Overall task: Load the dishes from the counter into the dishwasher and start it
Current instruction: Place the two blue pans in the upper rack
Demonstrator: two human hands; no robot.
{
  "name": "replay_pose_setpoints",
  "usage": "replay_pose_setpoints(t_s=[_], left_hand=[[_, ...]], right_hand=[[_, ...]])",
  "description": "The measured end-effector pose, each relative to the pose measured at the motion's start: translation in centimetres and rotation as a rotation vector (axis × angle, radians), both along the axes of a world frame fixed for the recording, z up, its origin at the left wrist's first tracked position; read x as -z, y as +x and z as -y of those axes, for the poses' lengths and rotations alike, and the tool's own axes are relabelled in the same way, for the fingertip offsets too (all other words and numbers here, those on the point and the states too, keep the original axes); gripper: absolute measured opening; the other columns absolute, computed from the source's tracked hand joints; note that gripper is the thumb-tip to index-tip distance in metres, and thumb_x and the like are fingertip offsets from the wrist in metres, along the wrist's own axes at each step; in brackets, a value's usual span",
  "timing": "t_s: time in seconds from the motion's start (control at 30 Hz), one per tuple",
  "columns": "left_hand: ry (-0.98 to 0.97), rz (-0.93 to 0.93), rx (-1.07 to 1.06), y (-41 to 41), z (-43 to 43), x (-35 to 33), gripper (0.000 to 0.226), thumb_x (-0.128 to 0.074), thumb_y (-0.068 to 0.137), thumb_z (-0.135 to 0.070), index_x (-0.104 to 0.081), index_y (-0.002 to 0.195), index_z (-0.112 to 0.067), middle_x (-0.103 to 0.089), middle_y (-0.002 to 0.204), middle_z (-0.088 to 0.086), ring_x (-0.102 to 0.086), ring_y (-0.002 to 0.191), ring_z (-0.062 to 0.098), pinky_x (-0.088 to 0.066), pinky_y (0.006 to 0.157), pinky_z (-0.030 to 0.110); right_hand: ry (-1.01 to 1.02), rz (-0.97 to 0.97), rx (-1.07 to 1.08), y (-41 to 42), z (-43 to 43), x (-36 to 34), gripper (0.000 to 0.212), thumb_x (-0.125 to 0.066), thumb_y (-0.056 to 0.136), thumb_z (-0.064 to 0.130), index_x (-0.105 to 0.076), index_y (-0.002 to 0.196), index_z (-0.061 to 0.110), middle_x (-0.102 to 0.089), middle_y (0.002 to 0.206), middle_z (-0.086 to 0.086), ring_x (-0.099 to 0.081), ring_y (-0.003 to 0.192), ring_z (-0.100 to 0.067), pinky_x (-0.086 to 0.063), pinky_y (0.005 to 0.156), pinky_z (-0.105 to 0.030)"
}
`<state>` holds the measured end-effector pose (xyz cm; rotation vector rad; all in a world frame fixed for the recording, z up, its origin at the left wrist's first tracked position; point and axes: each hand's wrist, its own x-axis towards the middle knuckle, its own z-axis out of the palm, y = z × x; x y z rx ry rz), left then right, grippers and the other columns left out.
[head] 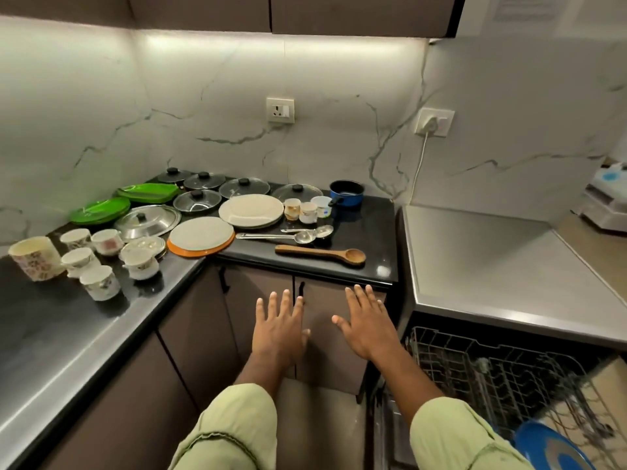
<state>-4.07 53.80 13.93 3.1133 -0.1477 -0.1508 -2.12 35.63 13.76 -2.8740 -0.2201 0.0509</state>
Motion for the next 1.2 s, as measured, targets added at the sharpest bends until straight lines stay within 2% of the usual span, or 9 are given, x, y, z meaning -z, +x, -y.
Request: replay_pose_setpoints(t_s=[0.2, 0.53, 0.7, 1.2], left_hand=[[-0.037, -0.033, 0.042, 4.7, -1.1, 0.7, 0.071, -0.035, 0.104, -0.046, 0.002, 0.159, -0.020, 0.007, 0.166, 0.011, 0.010, 0.152, 0.034, 0.005, 0.121, 0.055], [-0.017, -0.074, 0.037, 15.1, -3.0, 1.8, 0.071, -0.038, 0.103, -0.045, -0.003, 0.160, -0.021, 0.003, 0.166, 0.009, 0.008, 0.152, 0.032, 0.004, 0.122, 0.052], [-0.077, -0.015, 0.059, 22.3, -0.8, 1.2, 0.071, -0.040, 0.102, -0.046, -0.007, 0.159, -0.020, -0.003, 0.166, 0.010, 0.004, 0.153, 0.030, 0.003, 0.123, 0.049], [-0.115, -0.067, 0.244, 38.2, 3.7, 2.6, 0.073, -0.042, 0.101, -0.048, -0.010, 0.159, -0.018, -0.008, 0.166, 0.009, -0.002, 0.153, 0.028, -0.001, 0.122, 0.045]], right_hand=[[-0.024, -0.048, 0.031, 4.1, -1.0, 0.4, 0.073, -0.034, 0.101, 0.054, -0.002, 0.157, 0.019, 0.003, 0.164, -0.004, 0.011, 0.150, -0.021, -0.004, 0.123, -0.043], [0.061, -0.093, 0.072, 14.6, -1.1, 2.1, 0.071, -0.037, 0.101, 0.052, -0.007, 0.157, 0.020, -0.002, 0.164, -0.004, 0.006, 0.151, -0.023, -0.007, 0.123, -0.044], [0.077, -0.100, 0.087, 22.0, 0.9, 1.9, 0.073, -0.039, 0.100, 0.051, -0.007, 0.157, 0.018, -0.004, 0.164, -0.005, 0.004, 0.151, -0.023, -0.008, 0.123, -0.043], [0.169, -0.131, 0.225, 35.7, 3.3, 1.8, 0.072, -0.042, 0.100, 0.049, -0.011, 0.157, 0.017, -0.008, 0.164, -0.005, 0.000, 0.151, -0.021, -0.012, 0.123, -0.041]])
